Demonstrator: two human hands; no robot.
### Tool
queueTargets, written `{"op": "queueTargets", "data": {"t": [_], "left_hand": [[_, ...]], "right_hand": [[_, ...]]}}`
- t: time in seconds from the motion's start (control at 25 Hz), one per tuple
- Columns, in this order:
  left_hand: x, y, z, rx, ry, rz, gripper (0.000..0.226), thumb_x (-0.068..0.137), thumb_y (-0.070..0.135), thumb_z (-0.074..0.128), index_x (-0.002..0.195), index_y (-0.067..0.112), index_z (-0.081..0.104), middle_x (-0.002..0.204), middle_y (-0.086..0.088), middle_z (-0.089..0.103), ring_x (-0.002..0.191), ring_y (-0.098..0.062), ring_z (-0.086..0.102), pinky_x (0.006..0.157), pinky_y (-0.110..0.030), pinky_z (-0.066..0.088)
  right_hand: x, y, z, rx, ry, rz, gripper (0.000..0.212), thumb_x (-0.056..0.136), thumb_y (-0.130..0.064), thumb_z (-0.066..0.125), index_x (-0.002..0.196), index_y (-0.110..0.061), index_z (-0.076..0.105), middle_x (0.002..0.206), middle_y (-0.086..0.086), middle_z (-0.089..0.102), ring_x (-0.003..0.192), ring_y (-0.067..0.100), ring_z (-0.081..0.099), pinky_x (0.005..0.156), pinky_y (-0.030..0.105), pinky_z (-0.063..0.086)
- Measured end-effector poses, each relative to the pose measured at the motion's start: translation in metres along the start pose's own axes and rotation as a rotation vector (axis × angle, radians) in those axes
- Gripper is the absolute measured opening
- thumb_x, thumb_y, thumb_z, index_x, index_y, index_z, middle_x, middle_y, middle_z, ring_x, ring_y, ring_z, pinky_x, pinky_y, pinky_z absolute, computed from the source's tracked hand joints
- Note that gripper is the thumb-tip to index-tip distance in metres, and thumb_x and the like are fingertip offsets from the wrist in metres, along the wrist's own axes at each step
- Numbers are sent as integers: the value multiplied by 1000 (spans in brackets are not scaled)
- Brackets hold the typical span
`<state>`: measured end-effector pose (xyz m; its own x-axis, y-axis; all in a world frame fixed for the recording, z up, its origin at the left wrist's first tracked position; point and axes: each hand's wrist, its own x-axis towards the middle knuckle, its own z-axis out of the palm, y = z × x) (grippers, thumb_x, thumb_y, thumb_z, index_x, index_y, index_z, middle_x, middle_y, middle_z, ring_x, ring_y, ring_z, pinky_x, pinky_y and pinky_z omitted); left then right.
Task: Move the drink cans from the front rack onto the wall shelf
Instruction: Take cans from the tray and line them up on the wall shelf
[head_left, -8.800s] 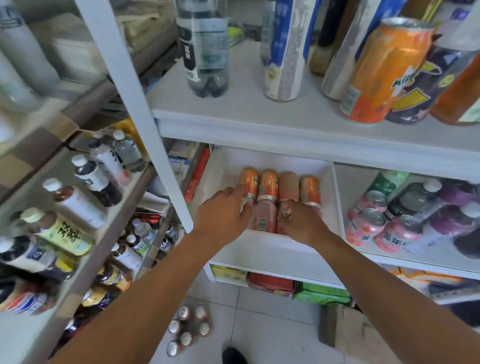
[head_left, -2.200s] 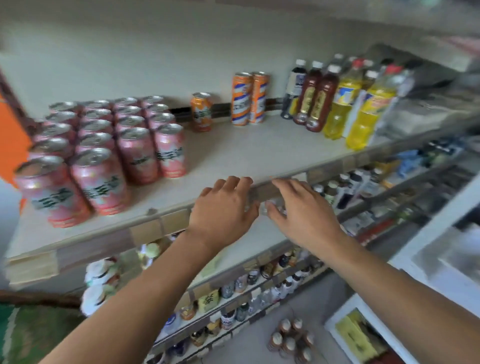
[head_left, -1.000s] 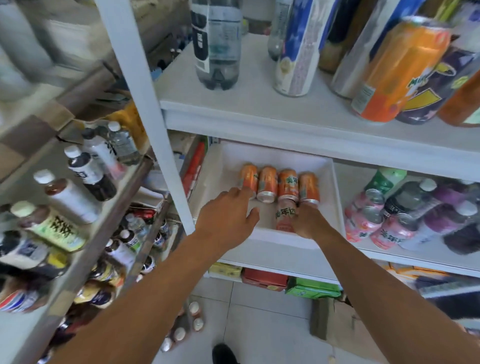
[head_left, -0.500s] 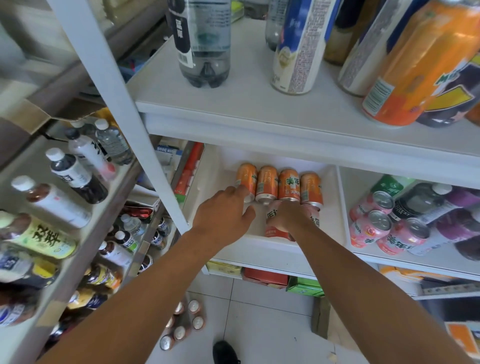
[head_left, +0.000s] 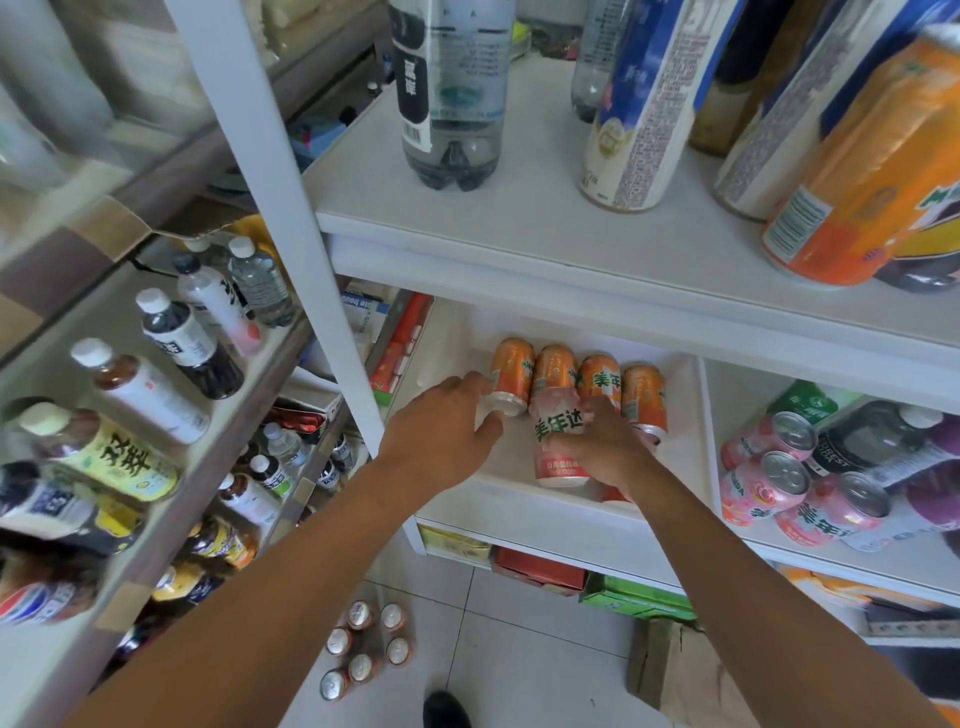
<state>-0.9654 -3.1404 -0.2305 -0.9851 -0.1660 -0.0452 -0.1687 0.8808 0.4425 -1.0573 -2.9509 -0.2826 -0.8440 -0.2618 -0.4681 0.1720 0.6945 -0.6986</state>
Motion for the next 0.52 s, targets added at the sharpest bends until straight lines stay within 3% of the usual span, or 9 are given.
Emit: {"op": "queueTargets", "data": {"t": [0.12,0.28,0.4,0.52], "left_hand": [[-8,-8,-8,-241,-22,-81,38,93,43,55,126,23,52,115,3,63,104,-15,61,88,-32,50],[-26,-20,-34,-728,-31,-170,46,85,44,69,123,21,56,111,4,67,102,-11,65,89,-25,50],[-54,-33,-60,-942,96,-163,44,80,36,74,117,17,59,109,-1,70,99,-15,68,83,-29,55],[-91,-46,-89,-978,269,-180,44,76,30,78,113,10,63,103,-8,72,94,-19,70,81,-30,55]], "right_hand": [[-21,-25,2,160,18,-191,63,81,-20,77,132,-20,42,107,-3,65,85,2,62,62,19,49],[-55,-66,23,284,-74,-429,67,78,-9,79,125,-38,43,110,-3,67,96,8,66,79,26,55],[-84,-95,47,310,-180,-574,72,77,-9,81,127,-43,41,108,-9,68,97,8,67,81,27,58],[-108,-119,73,322,-281,-692,69,77,-17,81,123,-51,42,112,-11,68,102,10,67,87,33,58]]}}
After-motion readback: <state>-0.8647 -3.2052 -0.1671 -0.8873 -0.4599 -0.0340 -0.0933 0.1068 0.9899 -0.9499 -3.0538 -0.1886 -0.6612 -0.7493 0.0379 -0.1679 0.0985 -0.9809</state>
